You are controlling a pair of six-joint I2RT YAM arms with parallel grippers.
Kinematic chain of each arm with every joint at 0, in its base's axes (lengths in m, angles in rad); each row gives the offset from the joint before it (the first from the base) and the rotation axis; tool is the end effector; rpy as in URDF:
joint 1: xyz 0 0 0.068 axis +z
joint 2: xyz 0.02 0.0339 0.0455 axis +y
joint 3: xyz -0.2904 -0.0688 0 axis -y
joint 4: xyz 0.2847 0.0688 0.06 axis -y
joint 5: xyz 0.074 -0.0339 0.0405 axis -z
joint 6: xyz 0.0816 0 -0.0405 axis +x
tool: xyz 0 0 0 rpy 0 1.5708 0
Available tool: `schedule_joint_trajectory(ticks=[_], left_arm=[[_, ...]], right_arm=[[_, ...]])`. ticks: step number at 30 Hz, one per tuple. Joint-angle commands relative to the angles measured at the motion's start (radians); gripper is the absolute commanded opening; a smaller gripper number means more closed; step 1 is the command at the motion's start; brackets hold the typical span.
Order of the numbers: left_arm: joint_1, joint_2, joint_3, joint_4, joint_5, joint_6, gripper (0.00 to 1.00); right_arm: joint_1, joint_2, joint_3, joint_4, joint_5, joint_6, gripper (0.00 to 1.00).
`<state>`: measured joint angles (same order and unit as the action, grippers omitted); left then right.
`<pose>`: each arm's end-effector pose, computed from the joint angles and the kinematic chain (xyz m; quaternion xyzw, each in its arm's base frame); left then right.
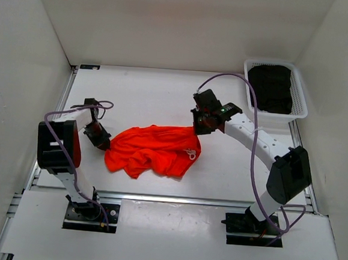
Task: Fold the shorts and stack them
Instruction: Flatten the shorts out
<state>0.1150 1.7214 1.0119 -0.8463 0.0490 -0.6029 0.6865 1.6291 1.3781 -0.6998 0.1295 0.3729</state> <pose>0.3193 0.0329 0.1052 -0.3510 0.9360 -0.0256 0.0014 0.3297 0.2565 0.2647 -0.1289 0.9418 0.1006 0.2938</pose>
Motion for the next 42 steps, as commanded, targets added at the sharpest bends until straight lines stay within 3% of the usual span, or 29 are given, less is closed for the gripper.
schedule_joint_trajectory(ticks=[1, 7, 10, 12, 17, 20, 22, 27, 29, 30, 32, 33, 34, 35, 37, 38, 41, 42], left_arm=[[0.003, 0.003, 0.01, 0.047, -0.023, -0.003, 0.11], [0.003, -0.046, 0.184, -0.057, -0.044, 0.009, 0.1], [0.003, -0.022, 0.399, -0.132, -0.055, 0.009, 0.1], [0.003, 0.018, 0.623, -0.184, -0.032, 0.009, 0.1], [-0.006, 0.121, 1.185, -0.377, -0.012, 0.028, 0.1], [0.017, 0.11, 1.335, -0.395, 0.025, 0.037, 0.1], [0.028, 0.069, 1.369, -0.381, 0.025, 0.028, 0.1], [0.028, -0.155, 1.077, -0.264, 0.058, 0.049, 0.1], [0.028, -0.269, 0.929, -0.232, 0.084, 0.049, 0.1], [0.006, -0.319, 0.742, -0.206, 0.084, 0.049, 0.1], [-0.005, -0.472, 0.528, -0.125, 0.123, 0.017, 0.14], [-0.017, -0.524, 0.422, -0.099, 0.141, -0.004, 0.22], [-0.017, -0.57, 0.222, -0.077, 0.158, -0.041, 0.35], [-0.026, -0.612, 0.133, -0.062, 0.169, -0.057, 0.51], [-0.026, -0.692, -0.046, -0.036, 0.19, -0.066, 0.99], [-0.026, -0.692, -0.076, -0.036, 0.19, -0.075, 0.99], [-0.026, -0.662, -0.059, -0.046, 0.199, -0.063, 0.96], [-0.026, -0.63, -0.038, -0.057, 0.178, -0.054, 0.89]], right_arm=[[-0.025, -0.048, 0.004, 0.019, 0.003, -0.012, 0.0], [-0.125, -0.043, 0.048, 0.028, 0.013, -0.063, 0.0], [-0.189, 0.015, 0.145, 0.042, 0.061, -0.084, 0.0], [-0.249, 0.078, 0.246, 0.025, 0.035, -0.094, 0.0], [-0.315, 0.161, 0.739, -0.061, -0.027, -0.103, 0.0], [-0.326, 0.137, 0.861, -0.061, -0.036, -0.123, 0.0], [-0.326, 0.097, 0.849, -0.05, -0.057, -0.133, 0.0], [-0.301, -0.171, 0.522, 0.092, 0.022, -0.154, 0.0], [-0.283, -0.326, 0.272, 0.138, 0.082, -0.154, 0.0], [-0.283, -0.38, 0.184, 0.157, 0.11, -0.123, 0.0], [-0.259, -0.532, -0.076, 0.194, 0.163, -0.098, 0.0], [-0.258, -0.576, -0.155, 0.194, 0.191, -0.085, 0.06], [-0.248, -0.65, -0.221, 0.157, 0.252, -0.059, 0.16], [-0.248, -0.682, -0.276, 0.131, 0.252, 0.001, 0.53], [-0.248, -0.745, -0.385, 0.024, 0.262, 0.085, 0.77], [-0.248, -0.764, -0.411, -0.001, 0.251, 0.168, 0.87], [-0.248, -0.814, -0.488, -0.047, 0.251, 0.27, 0.87], [-0.248, -0.815, -0.488, -0.047, 0.239, 0.309, 0.77]])
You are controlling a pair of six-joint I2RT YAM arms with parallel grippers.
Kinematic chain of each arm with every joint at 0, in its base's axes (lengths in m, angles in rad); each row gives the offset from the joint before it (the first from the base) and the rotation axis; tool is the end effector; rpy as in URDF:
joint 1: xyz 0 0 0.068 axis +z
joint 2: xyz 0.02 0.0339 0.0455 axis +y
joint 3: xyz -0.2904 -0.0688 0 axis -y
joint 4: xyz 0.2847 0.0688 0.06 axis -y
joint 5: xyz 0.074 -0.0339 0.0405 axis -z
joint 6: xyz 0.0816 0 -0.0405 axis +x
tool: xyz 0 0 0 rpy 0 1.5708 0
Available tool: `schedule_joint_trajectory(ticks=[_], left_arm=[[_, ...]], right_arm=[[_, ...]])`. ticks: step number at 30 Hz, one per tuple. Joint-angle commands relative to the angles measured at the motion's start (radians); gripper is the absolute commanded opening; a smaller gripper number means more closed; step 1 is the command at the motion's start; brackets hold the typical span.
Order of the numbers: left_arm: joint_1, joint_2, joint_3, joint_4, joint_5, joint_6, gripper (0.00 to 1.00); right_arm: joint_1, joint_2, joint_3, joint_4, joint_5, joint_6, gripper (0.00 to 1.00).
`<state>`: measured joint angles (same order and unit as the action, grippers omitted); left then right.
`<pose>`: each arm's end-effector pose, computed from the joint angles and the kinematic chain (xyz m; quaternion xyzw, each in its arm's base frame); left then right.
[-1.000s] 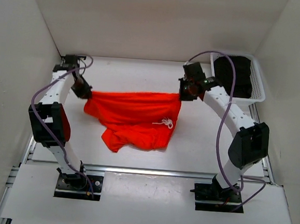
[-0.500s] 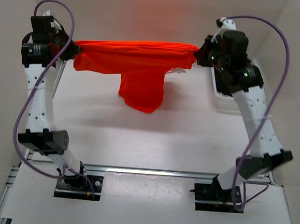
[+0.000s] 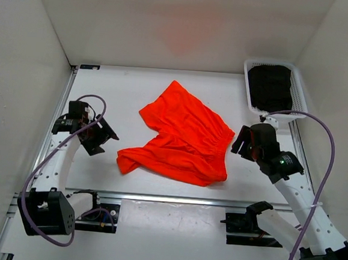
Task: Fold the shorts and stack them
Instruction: Flatten the shorts out
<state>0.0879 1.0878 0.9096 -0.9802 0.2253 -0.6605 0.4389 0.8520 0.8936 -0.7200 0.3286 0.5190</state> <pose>0.2382 0.0027 0.2386 -0.3341 0.9137 -0.1630 0.1641 0.2180 0.0733 0.3089 0.1062 0.8864 0.0652 0.4458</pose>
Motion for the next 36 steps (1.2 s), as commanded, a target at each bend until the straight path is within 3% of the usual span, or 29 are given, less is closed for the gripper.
schedule_joint_trajectory(ticks=[1, 2, 3, 4, 6, 9, 10, 11, 12, 13, 14, 17, 23, 32, 34, 36], left_arm=[[0.001, 0.021, 0.087, 0.068, -0.01, 0.004, 0.83], [0.001, 0.036, 0.124, 0.04, -0.039, 0.016, 0.69], [0.001, 0.052, 0.138, 0.025, -0.055, 0.016, 0.64], [0.001, 0.078, 0.138, 0.012, -0.066, 0.028, 0.6], [0.001, 0.089, 0.135, -0.015, -0.089, 0.029, 0.54], [0.001, 0.087, 0.046, -0.028, -0.075, 0.006, 0.61], [0.001, 0.087, 0.017, -0.002, -0.052, 0.006, 0.66], [0.001, 0.074, -0.036, 0.015, -0.037, -0.007, 0.79], [0.001, 0.073, -0.055, 0.034, -0.027, -0.007, 0.85], [-0.008, 0.073, -0.069, 0.049, -0.027, -0.022, 0.88], [-0.008, 0.107, -0.069, 0.078, -0.027, -0.022, 0.88], [-0.031, 0.174, -0.06, 0.115, -0.04, -0.031, 0.88], [-0.071, 0.371, -0.029, 0.184, -0.095, -0.031, 0.79], [-0.157, 0.492, 0.006, 0.204, -0.127, -0.071, 0.59], [-0.166, 0.501, 0.015, 0.204, -0.127, -0.08, 0.49], [-0.177, 0.514, 0.015, 0.204, -0.127, -0.08, 0.21]], right_arm=[[-0.014, -0.037, -0.015, -0.027, -0.001, 0.179, 0.69], [-0.023, -0.037, -0.015, -0.027, -0.032, 0.196, 0.49], [-0.032, -0.022, -0.015, -0.027, -0.071, 0.211, 0.49], [-0.058, 0.007, -0.015, -0.027, -0.115, 0.24, 0.29], [-0.109, 0.033, -0.057, -0.027, -0.271, 0.28, 0.13], [-0.175, 0.02, -0.154, 0.035, -0.449, 0.357, 0.15], [-0.189, 0.003, -0.236, 0.059, -0.503, 0.378, 0.22], [-0.201, -0.014, -0.277, 0.076, -0.586, 0.401, 0.44], [-0.224, -0.049, -0.312, 0.105, -0.62, 0.442, 0.51], [-0.235, -0.065, -0.344, 0.114, -0.646, 0.458, 0.61], [-0.235, -0.079, -0.398, 0.114, -0.667, 0.472, 0.77], [-0.259, -0.105, -0.442, 0.139, -0.712, 0.493, 0.81], [-0.259, -0.061, -0.463, 0.195, -0.698, 0.504, 0.81], [-0.259, -0.021, -0.499, 0.214, -0.677, 0.523, 0.58], [-0.259, -0.021, -0.51, 0.223, -0.659, 0.523, 0.46], [-0.259, -0.021, -0.51, 0.223, -0.631, 0.509, 0.33]])
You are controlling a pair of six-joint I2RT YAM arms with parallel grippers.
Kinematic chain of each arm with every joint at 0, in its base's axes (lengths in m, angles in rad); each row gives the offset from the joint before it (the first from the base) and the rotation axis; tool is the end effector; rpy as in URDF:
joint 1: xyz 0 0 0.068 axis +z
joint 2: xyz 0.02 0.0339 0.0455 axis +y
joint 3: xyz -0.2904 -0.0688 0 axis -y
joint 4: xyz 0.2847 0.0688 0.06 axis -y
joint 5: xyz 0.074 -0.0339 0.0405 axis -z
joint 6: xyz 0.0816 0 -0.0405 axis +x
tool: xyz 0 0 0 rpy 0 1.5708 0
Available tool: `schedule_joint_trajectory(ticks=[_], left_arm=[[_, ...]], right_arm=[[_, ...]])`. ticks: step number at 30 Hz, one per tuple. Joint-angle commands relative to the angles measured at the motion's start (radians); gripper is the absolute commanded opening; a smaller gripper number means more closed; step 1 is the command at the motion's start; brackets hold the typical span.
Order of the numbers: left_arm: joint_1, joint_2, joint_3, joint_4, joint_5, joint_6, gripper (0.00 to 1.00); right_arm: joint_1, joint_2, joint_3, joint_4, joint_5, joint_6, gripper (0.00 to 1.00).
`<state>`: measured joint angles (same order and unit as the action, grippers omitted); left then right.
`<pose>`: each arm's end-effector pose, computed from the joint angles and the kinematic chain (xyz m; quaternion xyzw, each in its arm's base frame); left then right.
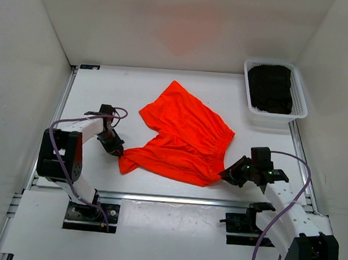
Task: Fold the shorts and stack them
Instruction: Flatten the shorts out
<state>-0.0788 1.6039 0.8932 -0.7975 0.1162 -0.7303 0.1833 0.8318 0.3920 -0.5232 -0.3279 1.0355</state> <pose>0.2926 -0.0326 0.1087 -0.3176 0.9459 -0.0657 0.0059 0.1859 0.0612 0.1371 0.3446 0.8774 0.2967 0.1529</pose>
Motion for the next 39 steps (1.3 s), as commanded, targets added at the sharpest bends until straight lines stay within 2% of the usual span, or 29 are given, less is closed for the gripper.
schedule_joint_trajectory(ticks=[1, 4, 9, 12, 13, 14, 15, 16, 18, 19, 21, 24, 25, 28, 29, 30, 31, 32, 33, 34, 36, 39], left_arm=[[-0.01, 0.01, 0.042, 0.021, -0.018, -0.011, 0.1], [-0.01, 0.01, 0.052, 0.021, -0.018, -0.011, 0.1], [-0.01, -0.039, 0.134, -0.011, -0.03, -0.001, 0.1], [-0.01, 0.011, 0.349, -0.12, -0.066, 0.028, 0.1], [-0.01, 0.03, 0.506, -0.153, -0.082, 0.037, 0.1], [0.0, 0.05, 0.598, -0.237, -0.098, 0.037, 0.1], [0.001, 0.088, 0.693, -0.277, -0.11, 0.051, 0.1], [0.014, 0.103, 0.878, -0.313, -0.11, 0.051, 0.1], [0.03, 0.126, 1.045, -0.406, -0.11, 0.071, 0.1], [0.048, 0.126, 1.157, -0.423, -0.098, 0.071, 0.1], [0.06, 0.117, 1.199, -0.434, -0.075, 0.08, 0.1], [0.06, -0.011, 1.052, -0.384, -0.038, 0.08, 0.1], [0.06, -0.045, 0.905, -0.334, -0.021, 0.08, 0.1], [0.036, -0.181, 0.642, -0.26, 0.017, 0.08, 0.1], [0.025, -0.217, 0.455, -0.211, 0.017, 0.065, 0.1], [0.016, -0.252, 0.363, -0.182, 0.017, 0.049, 0.18], [0.016, -0.306, 0.278, -0.151, 0.017, 0.037, 0.29], [0.016, -0.32, 0.153, -0.126, 0.017, 0.016, 0.44], [0.016, -0.32, 0.115, -0.112, 0.028, 0.016, 0.55], [0.016, -0.311, 0.093, -0.1, 0.037, 0.015, 0.69], [0.016, -0.297, 0.084, -0.1, 0.027, 0.028, 0.76], [0.016, -0.286, 0.095, -0.1, 0.003, 0.028, 0.76]], right_arm=[[-0.004, 0.0, -0.008, 0.026, 0.026, -0.021, 0.18], [-0.004, 0.0, 0.03, 0.003, 0.061, -0.044, 0.0], [-0.016, 0.045, 0.145, 0.003, 0.118, -0.116, 0.0], [-0.057, 0.168, 0.342, 0.029, 0.165, -0.184, 0.0], [-0.068, 0.208, 0.413, 0.029, 0.165, -0.236, 0.0], [-0.088, 0.292, 0.573, 0.029, 0.182, -0.258, 0.0], [-0.097, 0.329, 0.659, 0.029, 0.182, -0.278, 0.0], [-0.107, 0.387, 0.742, 0.029, 0.182, -0.294, 0.0], [-0.107, 0.421, 0.95, 0.005, 0.182, -0.351, 0.0], [-0.107, 0.421, 0.996, 0.005, 0.191, -0.37, 0.0], [-0.107, 0.421, 1.039, -0.004, 0.2, -0.423, 0.0], [-0.107, 0.325, 0.954, -0.004, 0.201, -0.465, 0.0], [-0.107, 0.299, 0.855, -0.004, 0.201, -0.465, 0.0], [-0.107, 0.17, 0.67, -0.004, 0.222, -0.474, 0.0], [-0.107, 0.138, 0.556, -0.036, 0.237, -0.474, 0.0], [-0.107, 0.085, 0.506, -0.056, 0.256, -0.474, 0.0], [-0.107, 0.064, 0.464, -0.075, 0.269, -0.457, 0.08], [-0.107, 0.049, 0.426, -0.102, 0.27, -0.427, 0.24], [-0.107, 0.024, 0.357, -0.103, 0.27, -0.411, 0.44], [-0.107, 0.024, 0.331, -0.103, 0.257, -0.396, 0.69], [-0.107, 0.015, 0.305, -0.144, 0.257, -0.349, 0.84], [-0.116, 0.024, 0.282, -0.181, 0.227, -0.305, 0.87]])
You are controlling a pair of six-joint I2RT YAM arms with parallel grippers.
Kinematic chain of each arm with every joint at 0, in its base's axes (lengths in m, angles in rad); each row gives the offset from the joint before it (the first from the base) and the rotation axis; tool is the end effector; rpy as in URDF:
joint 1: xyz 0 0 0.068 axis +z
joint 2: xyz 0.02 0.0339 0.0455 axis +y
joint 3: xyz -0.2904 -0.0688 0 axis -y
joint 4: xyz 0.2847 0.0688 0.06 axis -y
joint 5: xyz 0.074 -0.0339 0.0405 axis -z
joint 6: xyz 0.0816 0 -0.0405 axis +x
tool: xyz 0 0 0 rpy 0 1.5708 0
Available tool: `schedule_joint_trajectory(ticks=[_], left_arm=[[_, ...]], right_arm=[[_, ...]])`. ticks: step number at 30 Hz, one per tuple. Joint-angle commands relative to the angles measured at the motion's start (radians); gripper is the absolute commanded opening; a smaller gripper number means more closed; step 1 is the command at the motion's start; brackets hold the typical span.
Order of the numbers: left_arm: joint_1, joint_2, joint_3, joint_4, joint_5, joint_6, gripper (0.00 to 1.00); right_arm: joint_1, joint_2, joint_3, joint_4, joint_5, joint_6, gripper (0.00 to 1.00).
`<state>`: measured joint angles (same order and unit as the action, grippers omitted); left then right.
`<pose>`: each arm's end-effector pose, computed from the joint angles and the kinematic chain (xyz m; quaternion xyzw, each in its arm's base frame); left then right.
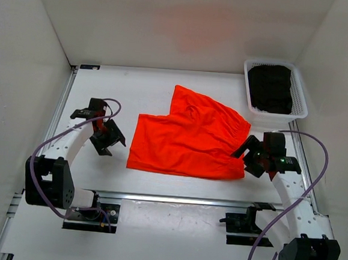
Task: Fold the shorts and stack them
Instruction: Flatten the shorts out
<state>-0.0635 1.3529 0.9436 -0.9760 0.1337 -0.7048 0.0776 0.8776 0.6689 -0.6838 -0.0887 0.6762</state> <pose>0.2696 -0.0280 0.1866 -0.3073 0.9448 -0.0963 0.0607 0.2216 0.0245 0.2157 0.2637 0.9046 0.1612 0.2936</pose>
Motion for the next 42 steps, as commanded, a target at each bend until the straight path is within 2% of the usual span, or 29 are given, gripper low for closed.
schedule_joint_trajectory(ticks=[1, 5, 11, 14, 19, 24, 29, 34, 35, 36, 37, 40, 41, 42], left_arm=[[0.001, -0.035, 0.053, 0.079, -0.023, 0.002, 0.76], [-0.01, -0.011, 0.018, 0.069, -0.002, -0.009, 0.78], [-0.091, -0.02, -0.126, 0.086, 0.041, -0.105, 0.94], [-0.148, -0.003, -0.154, 0.154, 0.066, -0.139, 0.97], [-0.223, 0.11, -0.141, 0.197, 0.006, -0.151, 0.97], [-0.282, 0.199, -0.132, 0.23, -0.048, -0.2, 0.92], [-0.292, 0.253, -0.132, 0.252, -0.072, -0.209, 0.81], [-0.302, 0.262, -0.091, 0.252, -0.072, -0.208, 0.58], [-0.302, 0.262, -0.091, 0.252, -0.072, -0.208, 0.47], [-0.302, 0.262, -0.066, 0.252, -0.072, -0.208, 0.44], [-0.302, 0.262, -0.066, 0.252, -0.072, -0.199, 0.44], [-0.302, 0.282, -0.043, 0.252, -0.082, -0.199, 0.66], [-0.302, 0.282, -0.043, 0.252, -0.091, -0.19, 0.68], [-0.302, 0.313, -0.034, 0.252, -0.1, -0.19, 0.64]], right_arm=[[-0.01, -0.022, -0.005, -0.032, -0.031, 0.08, 0.87], [-0.047, -0.081, -0.092, -0.033, -0.127, 0.166, 0.85], [-0.047, -0.178, -0.192, -0.045, -0.149, 0.261, 0.84], [-0.047, -0.167, -0.235, -0.01, -0.14, 0.29, 0.82], [-0.056, -0.169, -0.281, -0.01, -0.128, 0.322, 0.79], [-0.056, -0.187, -0.325, 0.024, -0.079, 0.341, 0.75], [-0.056, -0.178, -0.345, 0.073, -0.039, 0.35, 0.71], [-0.056, -0.115, -0.336, 0.154, 0.007, 0.332, 0.66], [-0.056, -0.1, -0.336, 0.167, 0.007, 0.332, 0.64], [-0.056, -0.065, -0.327, 0.167, 0.026, 0.32, 0.62], [-0.056, -0.049, -0.327, 0.199, 0.036, 0.319, 0.62], [-0.056, 0.009, -0.316, 0.245, 0.037, 0.307, 0.51], [-0.056, 0.02, -0.316, 0.245, 0.037, 0.298, 0.48], [-0.056, 0.03, -0.304, 0.245, 0.027, 0.298, 0.36]])
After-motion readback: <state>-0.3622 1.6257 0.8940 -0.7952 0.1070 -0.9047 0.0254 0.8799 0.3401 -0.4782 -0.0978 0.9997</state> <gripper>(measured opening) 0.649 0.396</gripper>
